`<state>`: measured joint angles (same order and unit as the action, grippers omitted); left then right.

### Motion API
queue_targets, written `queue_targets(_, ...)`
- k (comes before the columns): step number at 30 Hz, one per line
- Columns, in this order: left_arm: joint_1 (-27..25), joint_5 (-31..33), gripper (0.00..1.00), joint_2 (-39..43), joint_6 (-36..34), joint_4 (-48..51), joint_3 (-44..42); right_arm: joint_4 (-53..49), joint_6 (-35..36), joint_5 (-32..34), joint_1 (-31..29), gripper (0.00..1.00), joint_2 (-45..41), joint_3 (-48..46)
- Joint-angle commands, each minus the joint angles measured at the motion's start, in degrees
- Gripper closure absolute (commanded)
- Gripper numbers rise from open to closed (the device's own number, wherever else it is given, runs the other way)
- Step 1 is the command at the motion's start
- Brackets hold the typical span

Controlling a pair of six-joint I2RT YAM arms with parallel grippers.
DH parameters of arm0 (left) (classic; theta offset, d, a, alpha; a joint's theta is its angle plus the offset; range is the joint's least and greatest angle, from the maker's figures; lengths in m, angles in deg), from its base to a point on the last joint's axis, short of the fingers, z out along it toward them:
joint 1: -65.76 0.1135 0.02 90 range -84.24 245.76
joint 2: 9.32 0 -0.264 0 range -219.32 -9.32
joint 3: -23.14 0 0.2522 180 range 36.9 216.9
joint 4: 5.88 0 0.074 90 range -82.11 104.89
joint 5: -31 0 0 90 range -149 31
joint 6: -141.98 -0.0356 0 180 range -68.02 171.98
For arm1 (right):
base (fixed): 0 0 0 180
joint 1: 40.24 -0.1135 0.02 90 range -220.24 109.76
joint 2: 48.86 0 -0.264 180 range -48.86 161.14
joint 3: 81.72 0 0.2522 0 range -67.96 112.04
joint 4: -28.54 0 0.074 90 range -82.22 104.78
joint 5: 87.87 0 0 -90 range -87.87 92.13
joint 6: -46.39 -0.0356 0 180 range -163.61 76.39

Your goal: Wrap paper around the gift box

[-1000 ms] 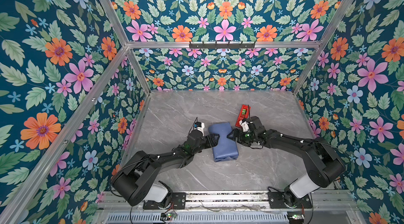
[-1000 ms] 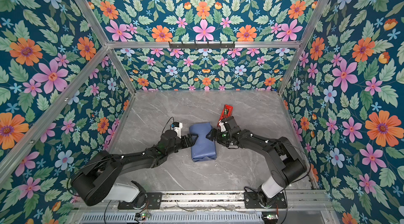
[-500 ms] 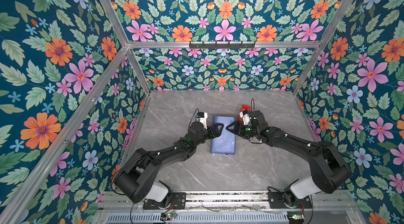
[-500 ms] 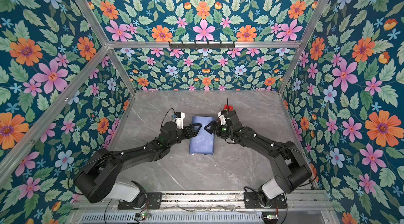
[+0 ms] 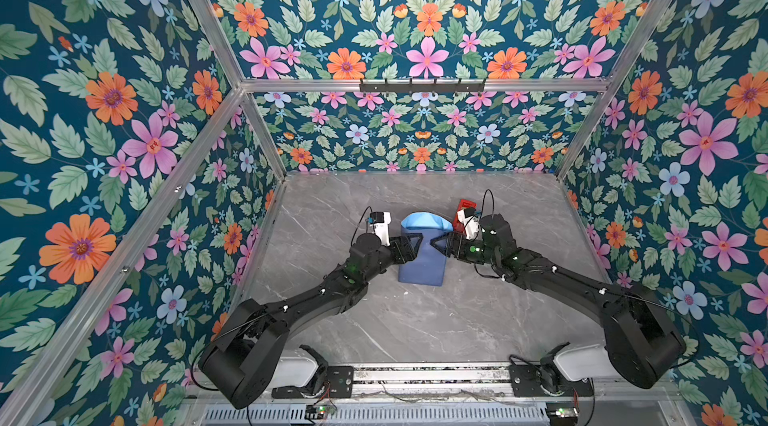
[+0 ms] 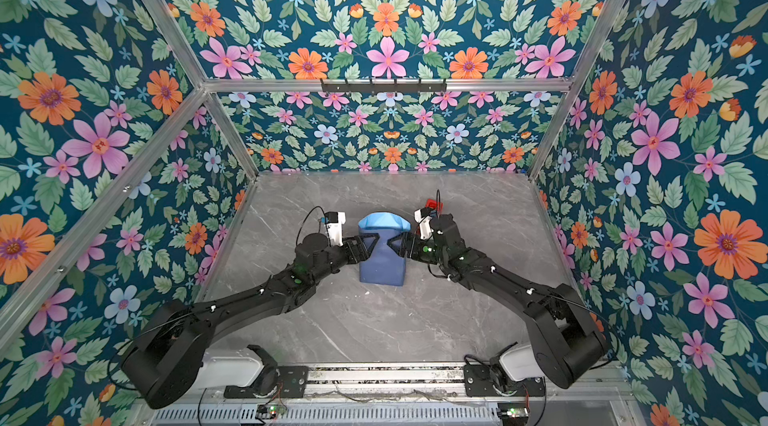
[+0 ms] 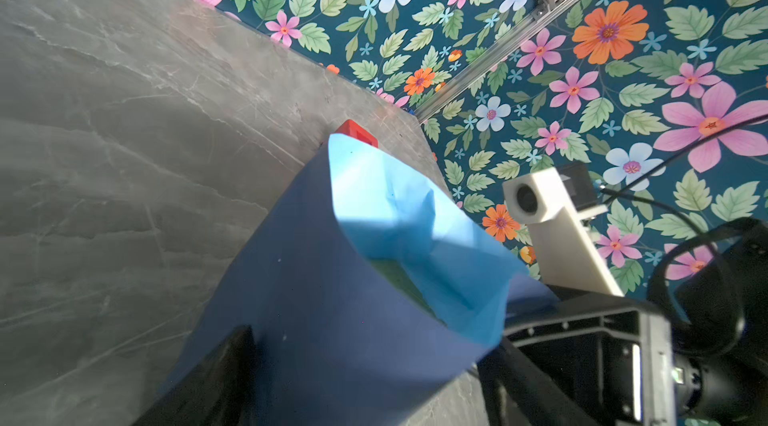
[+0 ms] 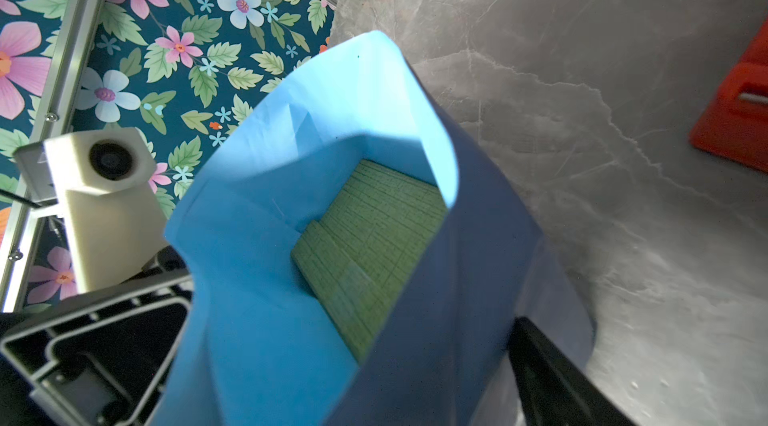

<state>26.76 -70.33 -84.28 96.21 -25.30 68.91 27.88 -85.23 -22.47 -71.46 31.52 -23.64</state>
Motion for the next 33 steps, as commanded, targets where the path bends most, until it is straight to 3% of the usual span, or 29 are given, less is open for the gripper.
queue_targets(1,-1.0,-4.1,0.16,1.2,-0.7,0.5,-1.3,6.6,2.5,-1.2,-1.5,0.22,-0.8,-0.9)
queue_targets(11,-4.7,2.3,0.16,8.8,-2.0,4.6,-7.2,4.4,6.2,9.1,-6.1,0.28,-5.9,-6.8)
queue_targets(22,-4.8,13.3,0.11,7.7,-6.0,9.5,-5.5,2.6,6.9,13.1,-6.2,0.32,-5.8,-8.1)
queue_targets(33,-4.7,14.3,0.11,5.7,-7.7,9.4,-3.6,-2.6,8.2,16.8,-6.2,0.27,-5.3,-3.3)
